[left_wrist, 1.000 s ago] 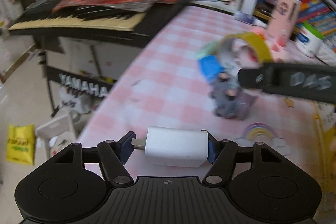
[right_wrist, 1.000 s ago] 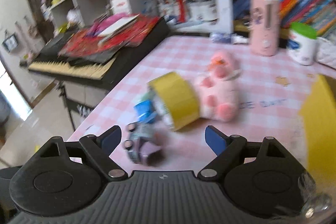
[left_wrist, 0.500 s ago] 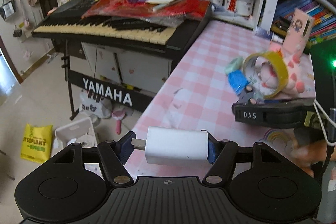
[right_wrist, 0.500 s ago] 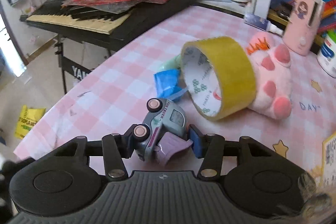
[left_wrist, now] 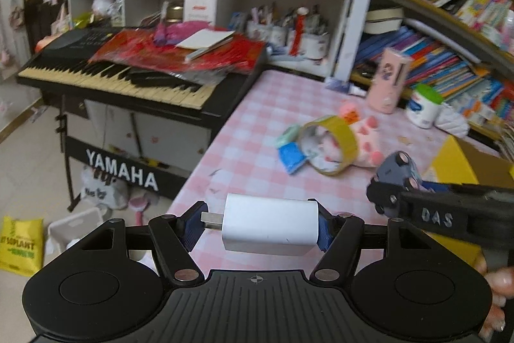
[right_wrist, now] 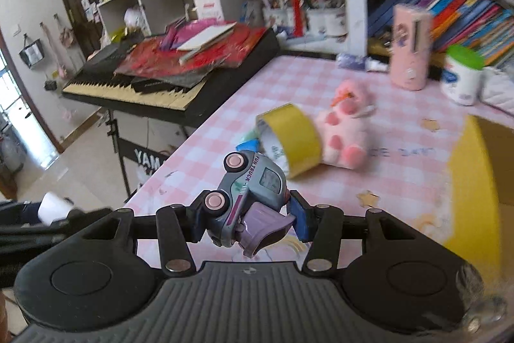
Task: Organize objects
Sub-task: 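Carry the white plug and toy car toward the yellow box with both grippers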
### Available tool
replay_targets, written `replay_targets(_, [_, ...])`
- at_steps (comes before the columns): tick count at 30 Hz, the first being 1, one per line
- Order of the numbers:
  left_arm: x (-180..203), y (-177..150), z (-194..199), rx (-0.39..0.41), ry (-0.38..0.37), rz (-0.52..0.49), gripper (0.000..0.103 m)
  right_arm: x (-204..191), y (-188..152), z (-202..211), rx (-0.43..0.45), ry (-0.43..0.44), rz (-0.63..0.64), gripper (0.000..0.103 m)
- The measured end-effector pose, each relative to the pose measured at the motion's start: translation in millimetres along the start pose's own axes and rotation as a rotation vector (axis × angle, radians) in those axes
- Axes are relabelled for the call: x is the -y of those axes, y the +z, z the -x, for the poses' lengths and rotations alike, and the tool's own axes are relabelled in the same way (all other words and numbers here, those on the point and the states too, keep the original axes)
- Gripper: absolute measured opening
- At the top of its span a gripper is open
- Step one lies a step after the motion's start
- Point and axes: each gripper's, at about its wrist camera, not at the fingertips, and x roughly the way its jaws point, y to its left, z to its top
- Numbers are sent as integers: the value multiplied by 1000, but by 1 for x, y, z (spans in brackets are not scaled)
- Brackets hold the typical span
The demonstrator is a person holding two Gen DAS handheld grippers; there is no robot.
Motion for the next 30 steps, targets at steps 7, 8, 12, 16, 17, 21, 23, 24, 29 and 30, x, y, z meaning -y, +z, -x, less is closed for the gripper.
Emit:
replay_targets(7, [2, -28, 25, -22, -24, -29, 66, -13, -44, 56, 39, -85, -12, 48])
replay_targets(8, [1, -32, 30, -22, -28, -33, 66, -16, -50, 60, 32, -89, -16, 48])
replay_targets(12, [-1, -42, 46, -9, -41, -50, 66, -25, -66, 79, 34, -106, -34, 48])
replay_targets(16, [5, -54, 56, -17, -79, -87, 66, -28, -86, 98, 44, -116, -82, 48])
replay_targets(17, [7, -57, 58, -23, -91, -102, 66, -29, -91, 102, 42, -123, -89, 48])
replay_targets(21, [17, -69, 64, -39, -141, -156, 66, -31, -113, 120, 41, -158, -127, 48])
replay_targets(23, [22, -75, 66, -49, -168, -175, 66, -31, -124, 130, 45, -181, -147, 48])
replay_targets(24, [24, -78, 66, -54, -181, -183, 66, -30, -129, 135, 47, -192, -156, 48])
replay_targets(29, [43, -90, 65, -95, -255, -233, 66, -19, -152, 160, 44, -260, -237, 48])
replay_targets(30, [47, -91, 65, -96, -271, -246, 66, -16, -156, 164, 41, -278, -259, 48])
